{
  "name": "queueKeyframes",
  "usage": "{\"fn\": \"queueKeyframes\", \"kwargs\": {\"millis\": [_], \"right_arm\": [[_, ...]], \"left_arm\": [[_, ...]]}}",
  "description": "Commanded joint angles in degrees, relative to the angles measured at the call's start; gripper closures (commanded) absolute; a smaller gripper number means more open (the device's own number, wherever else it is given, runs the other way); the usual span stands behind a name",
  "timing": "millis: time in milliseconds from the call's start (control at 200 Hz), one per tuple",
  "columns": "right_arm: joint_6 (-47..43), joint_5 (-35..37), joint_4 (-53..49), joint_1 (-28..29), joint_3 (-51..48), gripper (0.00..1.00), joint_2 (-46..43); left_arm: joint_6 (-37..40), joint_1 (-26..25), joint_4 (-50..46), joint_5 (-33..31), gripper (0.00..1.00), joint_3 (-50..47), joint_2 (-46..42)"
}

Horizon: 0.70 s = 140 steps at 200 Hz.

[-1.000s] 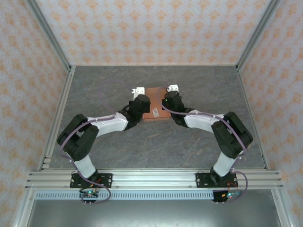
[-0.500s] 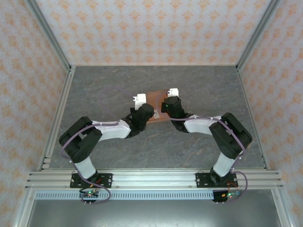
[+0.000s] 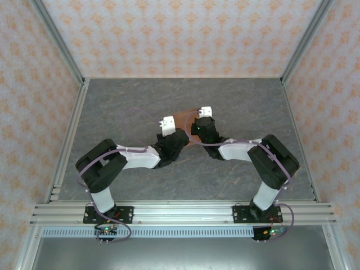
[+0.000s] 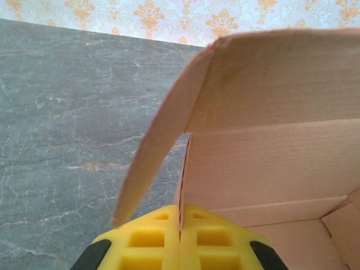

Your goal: Fold the paper box

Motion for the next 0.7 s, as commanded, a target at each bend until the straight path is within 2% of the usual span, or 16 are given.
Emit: {"fn": "queueKeyframes", "kwargs": {"millis": [0,265,696], "right_arm": [[-0.17,0.79,1.55,0.05,-0.89,1.0,0.18],[-2.06,-0.6,1.85,-0.35,-2.22,1.0,0.44],[-3.1,-2.9,9.53,-0.75,-7.26,1.0,1.08]], "left_arm": [[-4.71,-0.9,-1.78,-6.31,1.0,1.89,1.89],[-5.3,-1.12,-1.23,-6.71,1.0,1.76,3.78],[-2.92,-2.18,3.54,-9.21,1.0,-2.19,3.83]]}}
